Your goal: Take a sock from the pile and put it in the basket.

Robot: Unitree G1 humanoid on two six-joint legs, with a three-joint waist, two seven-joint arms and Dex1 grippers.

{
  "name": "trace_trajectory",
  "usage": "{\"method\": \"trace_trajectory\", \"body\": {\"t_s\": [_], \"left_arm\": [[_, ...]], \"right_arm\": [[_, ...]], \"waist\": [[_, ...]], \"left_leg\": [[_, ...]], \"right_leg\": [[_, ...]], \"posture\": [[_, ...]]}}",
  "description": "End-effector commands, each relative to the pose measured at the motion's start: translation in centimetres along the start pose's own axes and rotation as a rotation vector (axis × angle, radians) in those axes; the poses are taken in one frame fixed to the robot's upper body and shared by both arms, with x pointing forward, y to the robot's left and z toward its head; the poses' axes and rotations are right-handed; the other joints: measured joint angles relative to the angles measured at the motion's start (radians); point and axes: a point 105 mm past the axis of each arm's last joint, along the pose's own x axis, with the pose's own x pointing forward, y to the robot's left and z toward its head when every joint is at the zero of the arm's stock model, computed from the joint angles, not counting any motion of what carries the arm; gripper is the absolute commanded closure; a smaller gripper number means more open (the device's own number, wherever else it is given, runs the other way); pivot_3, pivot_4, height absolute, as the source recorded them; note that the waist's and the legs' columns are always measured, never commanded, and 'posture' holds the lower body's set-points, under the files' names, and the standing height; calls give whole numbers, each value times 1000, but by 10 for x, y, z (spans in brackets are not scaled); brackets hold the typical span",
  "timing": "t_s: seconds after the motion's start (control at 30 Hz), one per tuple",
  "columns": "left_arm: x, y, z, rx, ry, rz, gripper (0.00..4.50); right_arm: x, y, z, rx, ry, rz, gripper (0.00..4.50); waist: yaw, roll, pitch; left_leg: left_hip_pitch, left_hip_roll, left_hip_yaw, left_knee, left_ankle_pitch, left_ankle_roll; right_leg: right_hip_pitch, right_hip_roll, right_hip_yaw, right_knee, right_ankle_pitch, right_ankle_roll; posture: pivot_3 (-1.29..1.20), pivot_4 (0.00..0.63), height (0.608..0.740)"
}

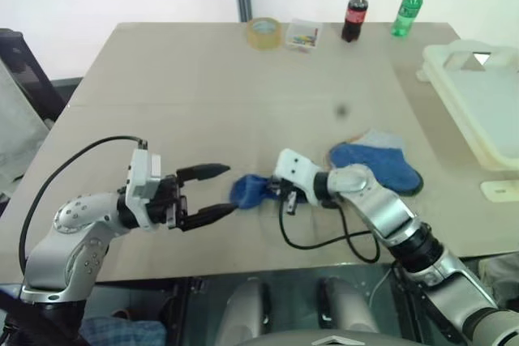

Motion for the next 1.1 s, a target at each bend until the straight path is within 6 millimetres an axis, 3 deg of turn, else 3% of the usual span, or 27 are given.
{"method": "trace_trajectory", "body": {"t_s": [0.03, 0.13, 0.33, 0.4, 0.53, 0.63, 0.77, 0.97, 1.1], "left_arm": [[-4, -2, 7, 27, -5, 4, 515], [-5, -3, 6, 23, -4, 6, 515], [-8, -3, 4, 19, -1, 11, 515], [-8, -3, 3, 19, -1, 11, 515], [-6, 0, 2, 23, -11, 8, 515], [-6, 2, 1, 26, -12, 6, 515], [-5, 4, 1, 34, -14, 2, 515], [-5, 5, 0, 38, -14, -1, 515], [-7, 5, 0, 38, -11, 1, 515]], "right_arm": [[-6, -2, 7, 4, -11, -26, 2650], [-19, -5, 15, 33, -46, -52, 1411], [-60, -3, 32, 133, -111, -52, 1411], [-76, -5, 25, 137, -84, -75, 1411], [-118, -44, -5, 133, 6, -280, 1411], [-133, -62, -20, 113, 48, -360, 1411], [-137, -75, -29, 127, 46, -409, 1411], [-125, -76, -38, 144, 47, -398, 1411], [-123, -79, -39, 152, 37, -407, 2693]], "waist": [[-2, 0, 0], [-2, 0, 0], [0, 0, 0], [2, 0, 0], [2, 0, 0], [-2, 0, 0], [-4, 0, 0], [-1, 0, 0], [0, 0, 0]], "left_leg": [[0, 0, 0, 0, 0, 0], [1, 0, -1, 0, -1, 1], [1, 1, -2, 0, -2, 3], [1, 1, -2, 0, -2, 3], [0, 0, -2, 0, -2, 3], [1, -1, -2, 0, -2, 3], [1, 0, -1, 0, -2, 3], [0, 0, -1, 0, -2, 3], [0, 0, -1, 0, -2, 3]], "right_leg": [[0, 0, 0, 0, 0, 0], [0, 0, -1, 1, 0, 0], [0, 0, -1, 2, 0, 0], [0, 0, -1, 2, 0, 0], [0, -1, -2, 0, 0, 0], [0, -1, -1, 0, 0, 0], [0, 2, -1, 2, 0, 0], [0, 1, 0, 0, 0, 0], [0, 1, 0, 0, 0, 0]], "posture": [[0, 150, 740], [0, 150, 740], [0, 150, 740], [0, 150, 740], [0, 150, 740], [0, 150, 740], [0, 150, 740], [0, 150, 740], [0, 150, 740]]}}
